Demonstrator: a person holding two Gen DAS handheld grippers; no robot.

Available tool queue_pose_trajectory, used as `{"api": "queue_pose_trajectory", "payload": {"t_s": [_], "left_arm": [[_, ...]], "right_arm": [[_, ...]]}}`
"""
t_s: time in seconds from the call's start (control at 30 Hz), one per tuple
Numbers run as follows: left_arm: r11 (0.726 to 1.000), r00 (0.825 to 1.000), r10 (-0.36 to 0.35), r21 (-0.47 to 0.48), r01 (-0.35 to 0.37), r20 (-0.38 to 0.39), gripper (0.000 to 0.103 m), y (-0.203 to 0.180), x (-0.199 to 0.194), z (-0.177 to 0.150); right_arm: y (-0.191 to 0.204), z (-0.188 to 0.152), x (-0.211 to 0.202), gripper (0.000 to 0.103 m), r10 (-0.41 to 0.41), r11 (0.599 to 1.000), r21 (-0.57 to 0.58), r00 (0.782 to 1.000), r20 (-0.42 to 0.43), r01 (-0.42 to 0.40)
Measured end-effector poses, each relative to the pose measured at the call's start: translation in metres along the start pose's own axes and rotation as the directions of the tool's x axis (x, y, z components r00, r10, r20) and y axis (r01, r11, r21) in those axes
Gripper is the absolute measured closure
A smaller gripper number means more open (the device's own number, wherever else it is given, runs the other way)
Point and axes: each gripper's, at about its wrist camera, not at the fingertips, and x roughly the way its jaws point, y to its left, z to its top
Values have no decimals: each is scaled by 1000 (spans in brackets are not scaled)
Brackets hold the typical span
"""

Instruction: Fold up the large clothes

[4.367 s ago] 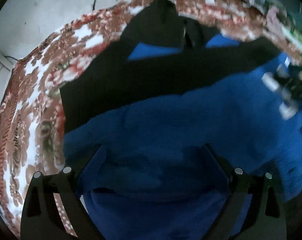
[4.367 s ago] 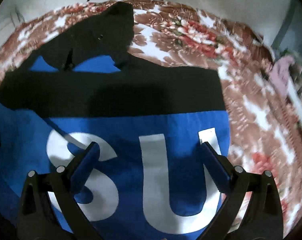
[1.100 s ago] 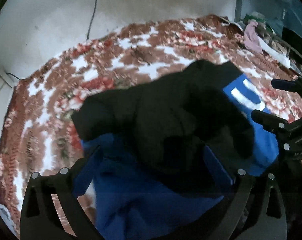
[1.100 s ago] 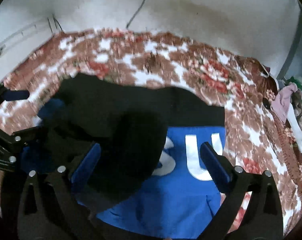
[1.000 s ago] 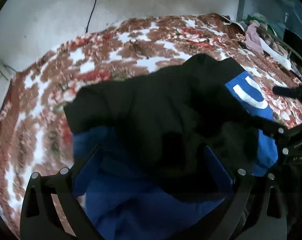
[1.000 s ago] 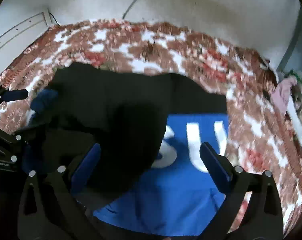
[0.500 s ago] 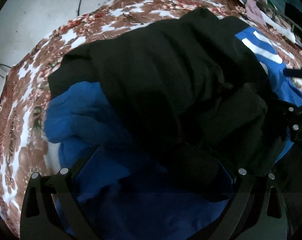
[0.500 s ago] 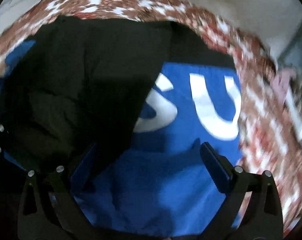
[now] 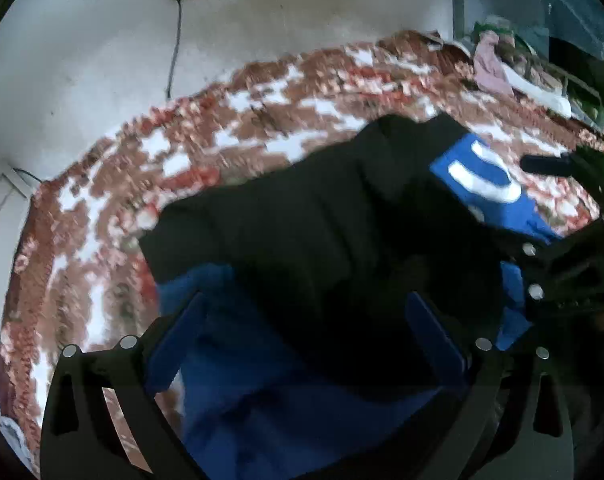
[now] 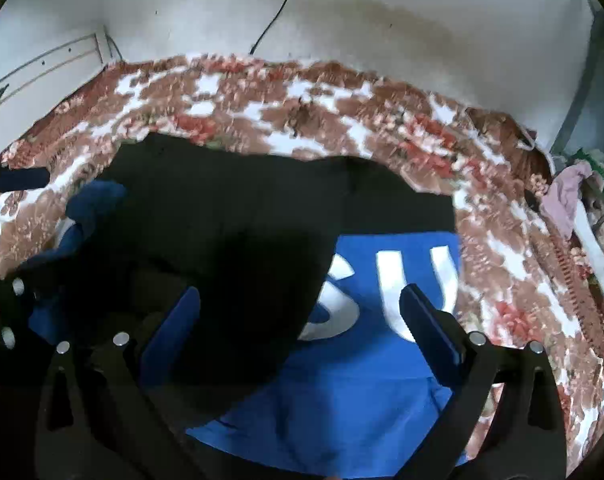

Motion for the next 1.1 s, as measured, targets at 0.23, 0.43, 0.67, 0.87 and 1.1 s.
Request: {"api": "queue_pose_trajectory", "payload": {"t_s": [0.23, 0.43, 0.67, 0.87, 1.1], "left_arm": [[1000, 994, -25, 12, 26, -110, 6, -8, 41, -33], [999, 989, -32, 25, 36, -145, 4, -10, 58, -51], [992, 994, -69, -111, 59, -84, 6, -1, 18, -47], [986, 996, -76, -149, 68, -50, 6, 7, -35, -62], [989, 999, -16, -147, 9, -41, 6, 10, -83, -106]], "right_arm": [[7, -25, 42, 5, 11, 1000, -19, 994, -110, -14], [7, -44, 52, 5, -11, 997, -72, 993, -121, 2], [-3, -53, 15, 5, -29, 1000, -4, 999, -30, 29], [-18, -62, -29, 5, -23, 999, 35, 1000, -1, 23], [-42, -82, -79, 5, -34, 995, 90, 999, 13, 32]]}}
